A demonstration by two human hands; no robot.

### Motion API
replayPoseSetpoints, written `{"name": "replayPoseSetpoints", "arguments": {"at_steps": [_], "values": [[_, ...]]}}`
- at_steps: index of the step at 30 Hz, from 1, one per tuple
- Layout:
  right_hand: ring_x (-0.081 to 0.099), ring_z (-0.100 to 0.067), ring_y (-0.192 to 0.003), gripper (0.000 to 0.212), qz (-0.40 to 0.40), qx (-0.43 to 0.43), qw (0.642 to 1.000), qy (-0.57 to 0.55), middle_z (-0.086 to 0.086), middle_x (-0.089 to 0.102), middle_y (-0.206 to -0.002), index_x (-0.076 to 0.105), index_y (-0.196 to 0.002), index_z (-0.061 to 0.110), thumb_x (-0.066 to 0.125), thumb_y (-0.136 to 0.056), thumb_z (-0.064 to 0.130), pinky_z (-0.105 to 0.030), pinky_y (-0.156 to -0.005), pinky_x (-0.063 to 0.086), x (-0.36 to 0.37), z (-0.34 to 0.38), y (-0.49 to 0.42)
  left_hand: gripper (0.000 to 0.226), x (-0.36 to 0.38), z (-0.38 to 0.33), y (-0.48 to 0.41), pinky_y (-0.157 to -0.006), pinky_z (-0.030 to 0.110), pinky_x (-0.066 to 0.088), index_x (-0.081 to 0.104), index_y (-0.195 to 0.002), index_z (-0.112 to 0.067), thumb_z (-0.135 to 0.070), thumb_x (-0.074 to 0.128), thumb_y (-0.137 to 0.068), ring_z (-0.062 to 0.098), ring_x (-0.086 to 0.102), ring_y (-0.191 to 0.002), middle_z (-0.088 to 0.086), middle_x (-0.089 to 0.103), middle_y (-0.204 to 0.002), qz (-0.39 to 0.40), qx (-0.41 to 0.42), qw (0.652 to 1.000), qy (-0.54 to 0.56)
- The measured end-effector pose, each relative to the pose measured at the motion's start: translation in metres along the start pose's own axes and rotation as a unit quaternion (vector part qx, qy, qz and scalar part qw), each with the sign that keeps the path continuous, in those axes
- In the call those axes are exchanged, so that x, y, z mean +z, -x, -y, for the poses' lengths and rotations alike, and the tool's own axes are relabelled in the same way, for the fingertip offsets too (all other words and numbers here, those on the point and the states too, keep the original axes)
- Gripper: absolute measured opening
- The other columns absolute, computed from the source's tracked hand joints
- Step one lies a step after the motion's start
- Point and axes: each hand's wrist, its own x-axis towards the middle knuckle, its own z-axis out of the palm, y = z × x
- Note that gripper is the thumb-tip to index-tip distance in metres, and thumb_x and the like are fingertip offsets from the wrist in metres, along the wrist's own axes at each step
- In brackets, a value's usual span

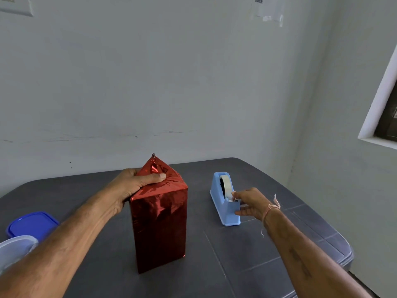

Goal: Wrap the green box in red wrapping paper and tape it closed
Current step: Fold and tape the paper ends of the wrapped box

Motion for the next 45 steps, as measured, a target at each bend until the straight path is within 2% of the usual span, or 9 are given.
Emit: {"name": "replayPoseSetpoints", "arguments": {"at_steps": [4,7,15,20,27,30,35,39,45], "values": [[0.065,-0.043,-0.105,0.037,0.012,0.015,1.0,-0.01,-0.023,0.055,-0.125,0.058,-0.123,-0.009,0.073,-0.092,0.007,-0.057,-0.075,0.062,0.001,0.004,0.0,0.097,-0.003,0.0,0.0,-0.068,0.027,0.056,0.079,-0.096,-0.01,-0.056,0.098,-0.012,0.021,0.077,-0.07,0.013,0.08,-0.089,0.011,-0.001,1.0,-0.016],[0.064,-0.045,-0.107,0.045,0.014,0.016,0.999,-0.032,-0.022,0.051,-0.131,0.055,-0.131,-0.01,0.071,-0.094,0.01,-0.06,-0.078,0.06,0.002,0.004,0.0,0.109,-0.003,0.001,0.0,-0.07,0.027,0.055,0.079,-0.095,-0.01,-0.061,0.095,-0.001,0.021,0.077,-0.071,0.013,0.08,-0.09,0.008,0.002,1.0,-0.011],[0.068,-0.039,-0.1,0.043,-0.008,-0.004,0.995,-0.102,-0.021,0.057,-0.125,0.057,-0.125,-0.005,0.073,-0.09,0.014,-0.056,-0.076,0.062,0.007,-0.009,0.006,0.091,-0.002,0.001,0.004,-0.072,0.029,0.056,0.077,-0.1,-0.008,-0.051,0.1,-0.023,0.024,0.078,-0.075,0.013,0.08,-0.089,0.004,-0.009,1.0,-0.009],[0.068,-0.033,-0.1,0.037,-0.028,-0.027,0.988,-0.147,-0.021,0.061,-0.121,0.064,-0.115,-0.008,0.075,-0.088,0.014,-0.046,-0.07,0.064,0.009,-0.026,0.008,0.046,0.001,0.0,0.005,-0.073,0.029,0.057,0.077,-0.1,-0.007,-0.034,0.09,-0.065,0.027,0.075,-0.08,0.015,0.08,-0.092,-0.011,-0.007,1.0,0.001],[0.064,-0.023,-0.093,0.039,-0.042,-0.031,0.98,-0.192,-0.016,0.057,-0.119,0.062,-0.118,-0.011,0.076,-0.09,0.013,-0.037,-0.064,0.064,0.012,-0.038,0.014,0.041,0.002,0.0,0.005,-0.082,0.032,0.057,0.078,-0.097,-0.007,-0.033,0.09,-0.067,0.03,0.075,-0.085,0.015,0.08,-0.09,-0.017,-0.007,1.0,-0.003],[0.064,-0.03,-0.107,0.032,-0.048,-0.026,0.975,-0.213,-0.015,0.056,-0.118,0.062,-0.111,-0.008,0.075,-0.09,0.012,-0.032,-0.06,0.064,0.015,-0.044,0.017,0.037,0.002,0.0,0.004,-0.079,0.03,0.057,0.078,-0.096,-0.007,-0.03,0.088,-0.069,0.028,0.074,-0.081,0.015,0.08,-0.09,-0.016,-0.006,1.0,-0.003],[0.063,-0.023,-0.093,0.018,-0.082,-0.04,0.973,-0.213,-0.008,0.064,-0.094,0.067,-0.087,0.005,0.077,-0.09,0.019,-0.042,-0.085,0.062,0.025,-0.062,0.018,0.063,0.0,0.001,0.004,-0.078,0.031,0.058,0.078,-0.095,-0.008,-0.043,0.1,-0.047,0.028,0.075,-0.08,0.016,0.08,-0.092,-0.007,-0.005,1.0,-0.014],[0.057,-0.017,-0.072,0.019,-0.154,-0.082,0.971,-0.166,-0.007,0.07,-0.085,0.072,-0.082,0.009,0.078,-0.089,0.026,-0.032,-0.062,0.05,0.031,-0.068,0.015,0.107,-0.003,0.002,0.003,-0.073,0.029,0.057,0.079,-0.095,-0.01,-0.061,0.096,-0.002,0.025,0.078,-0.077,0.013,0.08,-0.09,0.001,0.001,1.0,-0.021],[0.058,-0.015,-0.06,0.014,-0.099,-0.06,0.956,-0.27,-0.01,0.067,-0.073,0.071,-0.088,-0.001,0.075,-0.091,0.012,-0.024,-0.056,0.055,0.034,-0.067,0.018,0.111,-0.003,0.001,0.006,-0.07,0.029,0.055,0.078,-0.094,-0.011,-0.062,0.094,0.003,0.021,0.078,-0.07,0.012,0.08,-0.088,0.006,-0.002,1.0,-0.013]]}}
